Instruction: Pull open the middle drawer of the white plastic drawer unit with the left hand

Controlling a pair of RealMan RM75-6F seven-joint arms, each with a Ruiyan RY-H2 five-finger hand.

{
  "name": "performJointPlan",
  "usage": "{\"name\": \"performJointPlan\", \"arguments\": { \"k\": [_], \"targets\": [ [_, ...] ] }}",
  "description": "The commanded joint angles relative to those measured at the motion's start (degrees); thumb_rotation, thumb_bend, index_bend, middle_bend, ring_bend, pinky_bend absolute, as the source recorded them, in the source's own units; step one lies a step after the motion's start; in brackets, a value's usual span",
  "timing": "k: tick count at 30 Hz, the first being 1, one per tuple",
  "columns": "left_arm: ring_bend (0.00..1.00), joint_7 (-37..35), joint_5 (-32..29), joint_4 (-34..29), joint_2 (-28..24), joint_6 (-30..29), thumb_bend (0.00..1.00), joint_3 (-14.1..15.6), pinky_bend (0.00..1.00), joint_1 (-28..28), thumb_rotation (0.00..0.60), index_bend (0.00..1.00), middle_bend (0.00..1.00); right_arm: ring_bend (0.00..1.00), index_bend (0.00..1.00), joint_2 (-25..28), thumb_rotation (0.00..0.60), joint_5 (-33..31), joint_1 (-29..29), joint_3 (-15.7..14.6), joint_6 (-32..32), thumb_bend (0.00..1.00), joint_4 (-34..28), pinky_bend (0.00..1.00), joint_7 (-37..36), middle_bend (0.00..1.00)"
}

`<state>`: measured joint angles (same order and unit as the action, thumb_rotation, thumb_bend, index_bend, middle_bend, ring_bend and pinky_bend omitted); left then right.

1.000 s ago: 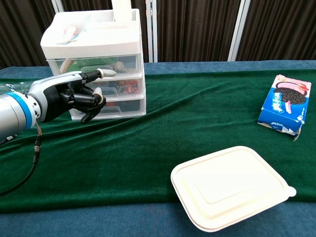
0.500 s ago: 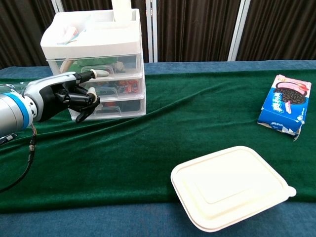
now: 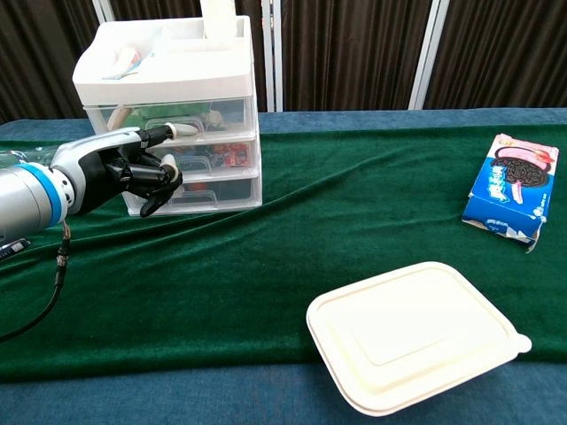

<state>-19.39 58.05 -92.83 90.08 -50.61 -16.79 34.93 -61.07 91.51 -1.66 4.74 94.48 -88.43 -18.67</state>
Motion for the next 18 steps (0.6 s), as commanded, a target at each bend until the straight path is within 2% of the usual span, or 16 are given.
{"name": "performJointPlan", "arguments": {
  "k": [1, 18],
  "targets": [
    [0.7, 0.1, -0.1, 0.0, 0.0, 0.1, 0.95, -0.1, 0.75, 0.1, 0.6, 0.0, 0.83, 0.0, 0.06, 0.0, 0.6, 0.0, 0.0, 0.0, 0.0, 0.08, 0.0, 0.0, 0.0, 0.0],
    [0.7, 0.8, -1.9, -0.2, -0.5, 2.3, 0.95, -0.6, 0.75, 1.3, 0.6, 0.0, 0.83, 0.0, 0.06, -0.1, 0.6, 0.2, -0.1, -0.1, -0.1, 0.08, 0.0, 0.0, 0.3, 0.0]
  ]
}}
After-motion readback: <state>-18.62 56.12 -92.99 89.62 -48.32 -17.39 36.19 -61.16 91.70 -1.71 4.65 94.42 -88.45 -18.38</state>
